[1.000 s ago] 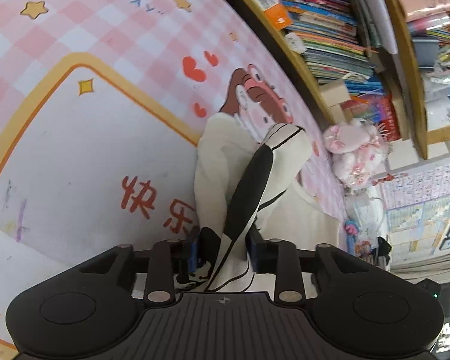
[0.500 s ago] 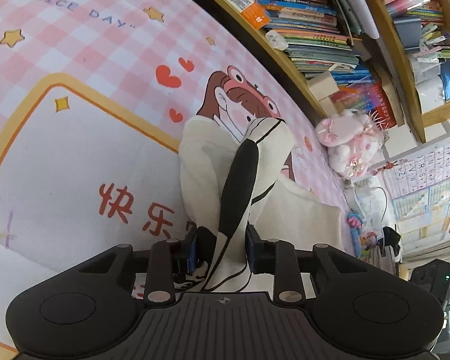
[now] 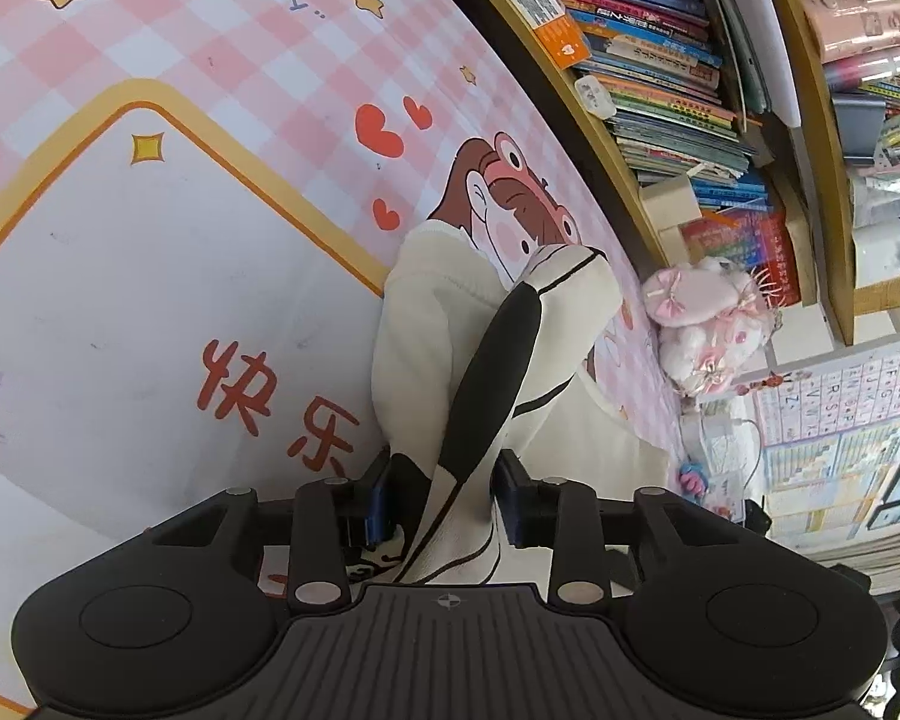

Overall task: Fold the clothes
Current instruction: 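Hold the beige bundle with both grippers and lift it off the cloth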

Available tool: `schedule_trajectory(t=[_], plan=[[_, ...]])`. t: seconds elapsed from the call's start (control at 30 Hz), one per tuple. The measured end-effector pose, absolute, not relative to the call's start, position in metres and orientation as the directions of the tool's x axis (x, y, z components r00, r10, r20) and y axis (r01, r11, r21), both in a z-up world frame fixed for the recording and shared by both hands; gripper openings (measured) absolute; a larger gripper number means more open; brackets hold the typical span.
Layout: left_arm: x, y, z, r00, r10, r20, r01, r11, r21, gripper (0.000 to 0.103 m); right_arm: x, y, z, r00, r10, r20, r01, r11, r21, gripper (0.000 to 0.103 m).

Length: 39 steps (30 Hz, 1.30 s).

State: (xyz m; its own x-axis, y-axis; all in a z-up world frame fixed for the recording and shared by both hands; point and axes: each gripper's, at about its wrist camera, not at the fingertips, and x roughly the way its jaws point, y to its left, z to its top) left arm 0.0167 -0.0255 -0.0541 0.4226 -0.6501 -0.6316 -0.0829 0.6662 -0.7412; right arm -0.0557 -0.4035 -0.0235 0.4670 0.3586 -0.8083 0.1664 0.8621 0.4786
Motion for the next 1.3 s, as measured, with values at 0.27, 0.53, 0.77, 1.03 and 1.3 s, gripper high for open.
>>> schedule_trajectory(t=[0.27, 0.53, 0.77, 1.03, 1.3], plan=[[0.009, -0.039, -0.026, 0.466, -0.636, -0.615, -0.008, 0.692, -0.722, 0.02, -0.06, -0.398, -0.003, 0.529, 0.33, -0.782, 0.04, 0.91, 0.412, 0.023], [0.001, -0.042, -0.013, 0.502, -0.628, -0.594, -0.01, 0.683, -0.73, 0.02, -0.058, -0.403, 0.01, 0.556, 0.364, -0.748, -0.009, 0.902, 0.432, 0.023], [-0.006, -0.046, -0.005, 0.526, -0.608, -0.595, -0.021, 0.689, -0.724, 0.02, -0.057, -0.407, 0.01, 0.551, 0.398, -0.734, -0.037, 0.89, 0.455, 0.023], [-0.014, -0.056, 0.006, 0.542, -0.589, -0.599, -0.025, 0.702, -0.712, 0.02, -0.06, -0.42, 0.01, 0.55, 0.434, -0.713, -0.057, 0.872, 0.487, 0.023], [-0.014, -0.07, 0.012, 0.536, -0.592, -0.601, -0.015, 0.706, -0.709, 0.02, -0.066, -0.434, 0.009, 0.548, 0.448, -0.706, -0.05, 0.86, 0.507, 0.023]])
